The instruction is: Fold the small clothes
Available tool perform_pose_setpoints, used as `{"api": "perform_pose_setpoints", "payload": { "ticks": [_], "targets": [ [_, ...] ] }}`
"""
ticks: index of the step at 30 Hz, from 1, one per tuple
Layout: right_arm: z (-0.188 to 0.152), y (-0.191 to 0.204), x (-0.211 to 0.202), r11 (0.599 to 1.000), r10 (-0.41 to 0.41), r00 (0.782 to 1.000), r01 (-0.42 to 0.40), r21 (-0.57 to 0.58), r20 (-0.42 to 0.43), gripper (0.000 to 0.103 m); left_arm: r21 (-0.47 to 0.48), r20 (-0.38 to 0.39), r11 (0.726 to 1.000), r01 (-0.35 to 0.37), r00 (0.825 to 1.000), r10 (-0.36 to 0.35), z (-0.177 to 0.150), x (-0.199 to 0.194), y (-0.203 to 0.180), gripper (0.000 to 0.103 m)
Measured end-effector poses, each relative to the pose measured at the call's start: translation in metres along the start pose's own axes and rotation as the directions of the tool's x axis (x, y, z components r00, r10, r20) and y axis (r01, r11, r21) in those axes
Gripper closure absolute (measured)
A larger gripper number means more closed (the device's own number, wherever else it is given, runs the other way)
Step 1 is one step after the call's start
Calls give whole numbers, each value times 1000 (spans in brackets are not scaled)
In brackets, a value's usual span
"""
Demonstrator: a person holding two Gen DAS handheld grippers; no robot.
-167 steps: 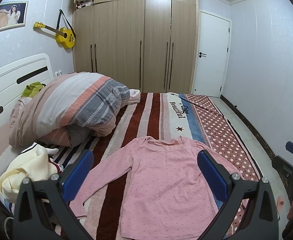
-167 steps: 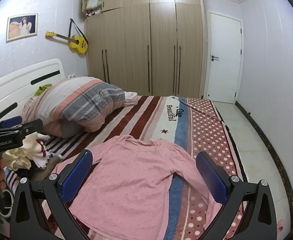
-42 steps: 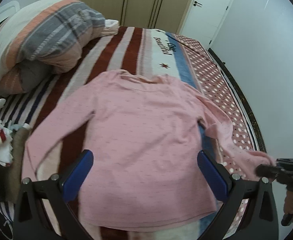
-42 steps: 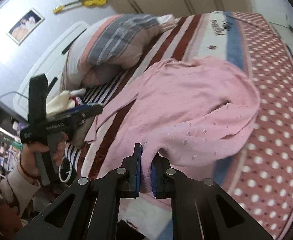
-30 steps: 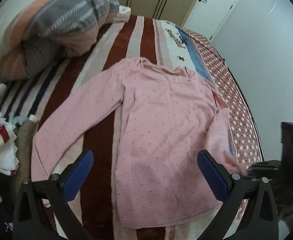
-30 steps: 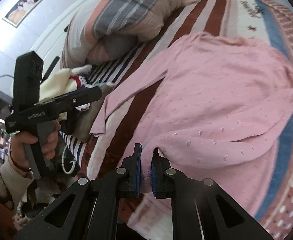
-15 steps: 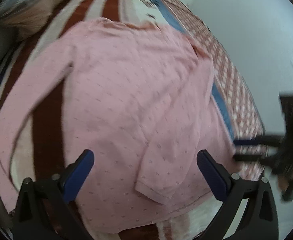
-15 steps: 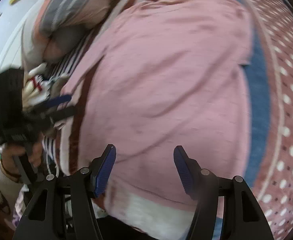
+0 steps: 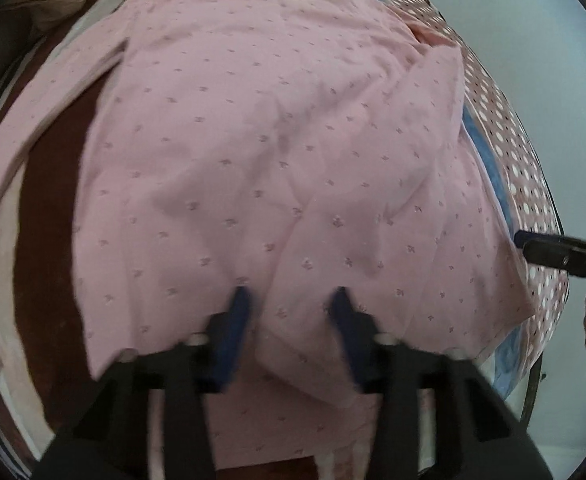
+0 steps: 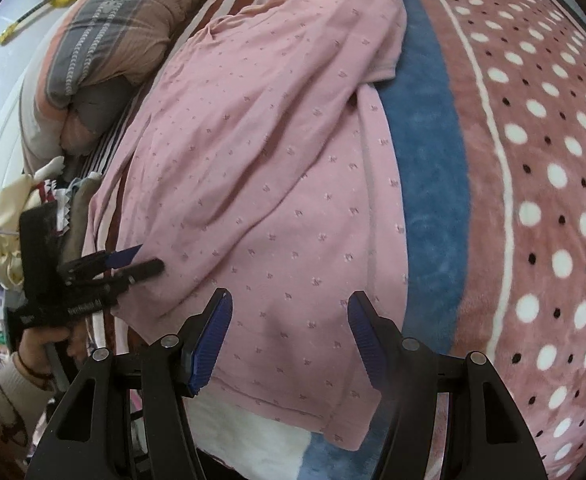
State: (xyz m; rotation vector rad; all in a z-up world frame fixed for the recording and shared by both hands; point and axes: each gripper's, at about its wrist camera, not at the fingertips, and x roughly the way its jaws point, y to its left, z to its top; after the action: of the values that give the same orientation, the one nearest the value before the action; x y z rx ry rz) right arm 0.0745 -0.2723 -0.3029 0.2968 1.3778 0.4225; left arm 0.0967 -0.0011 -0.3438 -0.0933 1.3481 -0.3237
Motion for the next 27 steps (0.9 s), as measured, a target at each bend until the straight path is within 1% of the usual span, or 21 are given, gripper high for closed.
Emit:
{"api": "perform_pose_setpoints", "payload": {
  "ticks": [1, 5, 7, 8, 10, 11, 12, 14, 15, 16, 20, 22, 23, 25, 26, 27],
  "targets": [
    [-1, -1, 0, 1000, 1, 1000, -1, 1, 0, 47, -3, 6, 1000, 11, 1000, -11, 0, -5, 0, 76],
    [-2, -2, -2, 1000, 12, 1000, -12, 18, 11, 47, -12, 14, 998, 65, 998, -65, -1, -22, -3, 77],
    [-1, -1, -4, 1000, 15, 1000, -15, 20, 19, 47, -21, 10, 994, 109, 994, -109, -2, -26, -4, 88],
    [0, -1, -4, 1000, 14, 1000, -14, 19, 23, 47, -29, 6, 992, 124, 992, -124, -2, -25, -5, 88],
    [1, 0, -4, 1000, 12, 1000, -12, 18, 29, 47, -24, -9, 993, 116, 993, -116, -3, -20, -8, 88],
    [2, 0, -4, 1000, 12, 999, -13, 17, 29, 47, -16, -18, 995, 100, 995, -100, -3, -18, -9, 88],
    [3, 0, -4, 1000, 12, 999, -12, 16, 29, 47, -12, -23, 996, 89, 996, -90, -2, -15, -9, 87],
    [2, 0, -3, 1000, 11, 999, -11, 13, 32, 47, -18, -33, 996, 93, 995, -93, -4, -8, -10, 80],
    [2, 0, -2, 1000, 13, 999, -13, 11, 32, 47, -23, -33, 996, 90, 995, -91, -5, -5, -10, 73],
    [2, 0, 0, 1000, 15, 1000, -15, 7, 27, 47, -24, -34, 996, 85, 996, -86, -7, -2, -10, 70],
    [0, 1, 8, 1000, -6, 1000, 6, -11, 9, 47, -29, -32, 997, 68, 997, -69, -9, 3, -11, 70],
    [0, 2, 8, 1000, -7, 1000, 7, -14, 13, 47, -40, -19, 997, 61, 998, -62, -8, 3, -10, 91],
    [0, 2, 7, 1000, -6, 1000, 6, -15, 17, 47, -45, -13, 997, 67, 998, -68, -7, 2, -9, 92],
    [1, 2, 6, 1000, -10, 1000, 11, -17, 25, 47, -54, 9, 995, 83, 997, -83, -3, 0, -9, 98],
    [2, 2, 6, 1000, -13, 1000, 14, -16, 25, 47, -52, 27, 995, 83, 996, -82, -1, -4, -10, 99],
    [3, 2, 6, 1000, -16, 1000, 16, -14, 24, 47, -54, 54, 996, 67, 996, -64, 2, -9, -9, 99]
  ]
}}
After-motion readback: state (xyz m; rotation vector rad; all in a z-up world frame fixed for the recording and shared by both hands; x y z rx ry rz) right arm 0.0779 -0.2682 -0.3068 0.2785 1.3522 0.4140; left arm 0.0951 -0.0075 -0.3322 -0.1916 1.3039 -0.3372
